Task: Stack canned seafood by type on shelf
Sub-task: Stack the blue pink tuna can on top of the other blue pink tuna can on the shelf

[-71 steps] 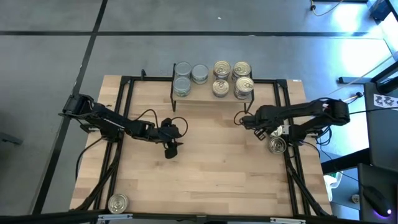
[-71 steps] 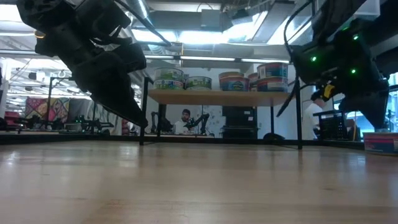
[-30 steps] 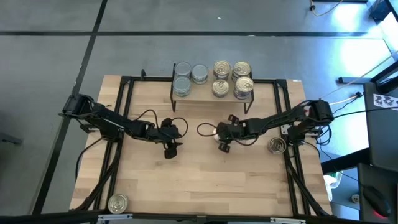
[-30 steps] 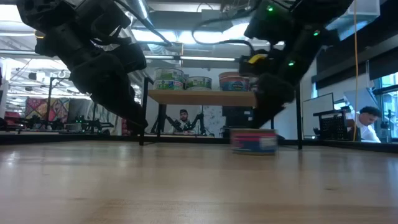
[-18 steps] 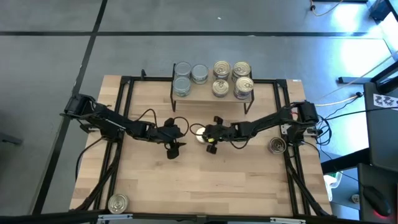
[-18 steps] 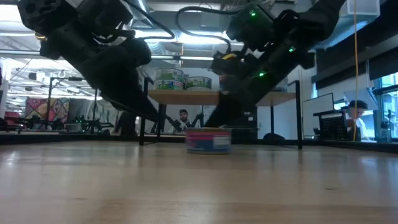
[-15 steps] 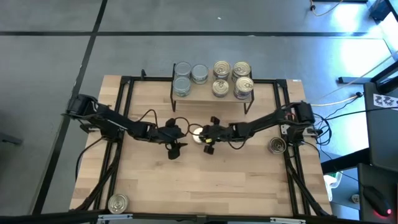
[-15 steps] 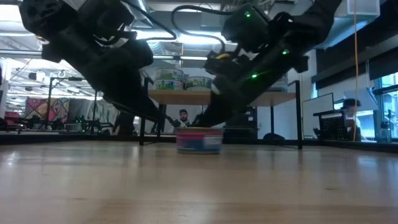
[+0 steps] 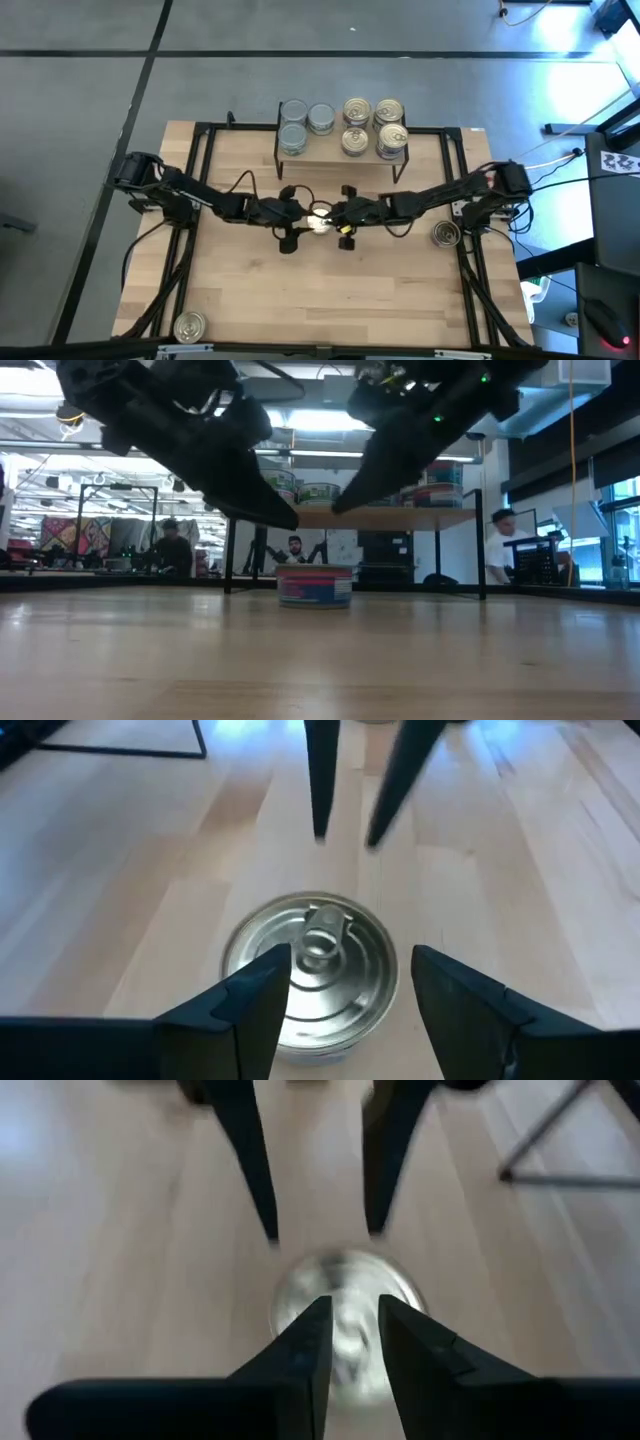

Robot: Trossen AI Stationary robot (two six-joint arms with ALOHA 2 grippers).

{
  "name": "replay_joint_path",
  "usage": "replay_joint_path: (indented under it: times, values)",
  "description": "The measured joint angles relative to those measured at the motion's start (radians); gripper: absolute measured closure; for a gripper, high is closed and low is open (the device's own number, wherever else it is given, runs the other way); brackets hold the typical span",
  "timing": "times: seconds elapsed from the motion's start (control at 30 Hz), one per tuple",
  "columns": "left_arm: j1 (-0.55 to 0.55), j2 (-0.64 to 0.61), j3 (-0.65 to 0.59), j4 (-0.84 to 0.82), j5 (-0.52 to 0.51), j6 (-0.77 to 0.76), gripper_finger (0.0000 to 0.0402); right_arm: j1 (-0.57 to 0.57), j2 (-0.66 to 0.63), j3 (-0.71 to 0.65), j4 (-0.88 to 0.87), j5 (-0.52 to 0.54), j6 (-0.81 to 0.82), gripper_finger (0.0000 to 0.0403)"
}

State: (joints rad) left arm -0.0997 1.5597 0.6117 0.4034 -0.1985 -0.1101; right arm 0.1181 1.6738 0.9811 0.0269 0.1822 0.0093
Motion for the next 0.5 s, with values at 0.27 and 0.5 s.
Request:
replay_joint_path:
  times: [0.27, 0.5]
  values:
    - [0.072, 0.118, 0.044, 0.020, 0.125, 0.035, 0.0194, 0.000, -0.065, -0.001, -0.209, 0.009, 0.038, 0.0316]
    - [0.092, 0.214, 0.078, 0.072, 0.067, 0.083, 0.0194, 0.000, -0.063, 0.002, -0.201, 0.017, 0.038, 0.0316]
